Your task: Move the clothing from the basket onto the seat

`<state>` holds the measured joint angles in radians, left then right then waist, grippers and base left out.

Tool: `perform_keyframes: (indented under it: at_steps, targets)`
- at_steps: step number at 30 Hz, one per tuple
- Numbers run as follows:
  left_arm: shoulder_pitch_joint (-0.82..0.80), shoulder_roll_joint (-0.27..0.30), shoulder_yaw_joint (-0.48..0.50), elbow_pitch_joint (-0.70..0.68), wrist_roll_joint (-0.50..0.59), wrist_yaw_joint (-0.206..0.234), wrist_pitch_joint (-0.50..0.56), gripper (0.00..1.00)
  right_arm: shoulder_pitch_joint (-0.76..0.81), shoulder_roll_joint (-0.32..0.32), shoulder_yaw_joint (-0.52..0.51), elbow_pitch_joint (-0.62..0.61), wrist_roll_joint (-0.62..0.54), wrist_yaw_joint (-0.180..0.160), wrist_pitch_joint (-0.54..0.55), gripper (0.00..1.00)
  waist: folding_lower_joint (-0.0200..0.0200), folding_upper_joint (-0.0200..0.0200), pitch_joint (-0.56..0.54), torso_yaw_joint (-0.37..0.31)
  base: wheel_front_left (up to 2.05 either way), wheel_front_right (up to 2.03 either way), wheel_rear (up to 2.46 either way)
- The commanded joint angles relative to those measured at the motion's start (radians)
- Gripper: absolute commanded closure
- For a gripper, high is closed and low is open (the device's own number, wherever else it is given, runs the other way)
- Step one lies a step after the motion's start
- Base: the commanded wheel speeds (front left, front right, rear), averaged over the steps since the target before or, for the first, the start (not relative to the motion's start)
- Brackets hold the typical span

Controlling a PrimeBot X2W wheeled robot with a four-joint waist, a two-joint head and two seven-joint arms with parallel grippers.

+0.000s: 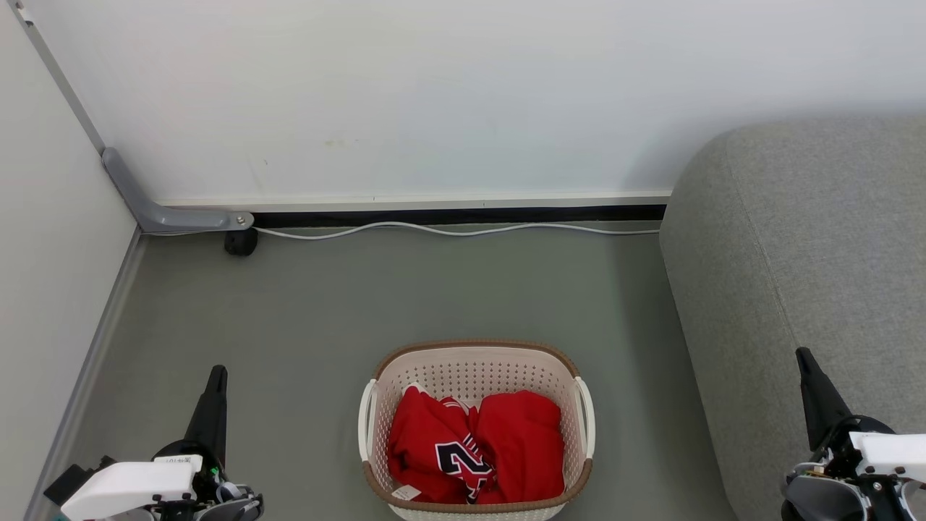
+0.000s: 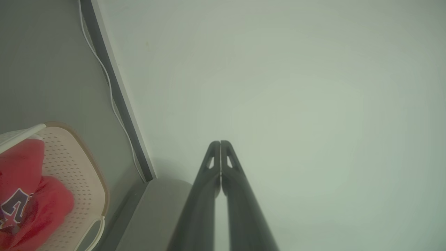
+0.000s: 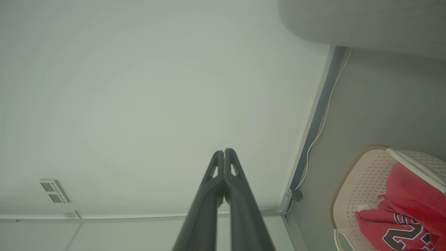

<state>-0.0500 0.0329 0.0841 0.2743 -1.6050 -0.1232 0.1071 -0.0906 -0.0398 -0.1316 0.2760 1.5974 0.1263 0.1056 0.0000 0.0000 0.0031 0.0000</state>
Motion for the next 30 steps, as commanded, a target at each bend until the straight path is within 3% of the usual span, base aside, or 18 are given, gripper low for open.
perform_keyframes:
  at_steps: [1,30]
  targets:
    - [-0.058,0.017,0.029,-0.03,-0.004,-0.007,0.006,1.0,-0.017,-0.01,0.018,-0.031,0.012,0.004,0.007,1.0,0.0,0.0,0.0,0.0,0.0,0.0,0.0]
    - [-0.058,0.017,0.029,-0.03,-0.004,-0.007,0.006,1.0,-0.017,-0.01,0.018,-0.031,0.012,0.004,0.007,1.0,0.0,0.0,0.0,0.0,0.0,0.0,0.0]
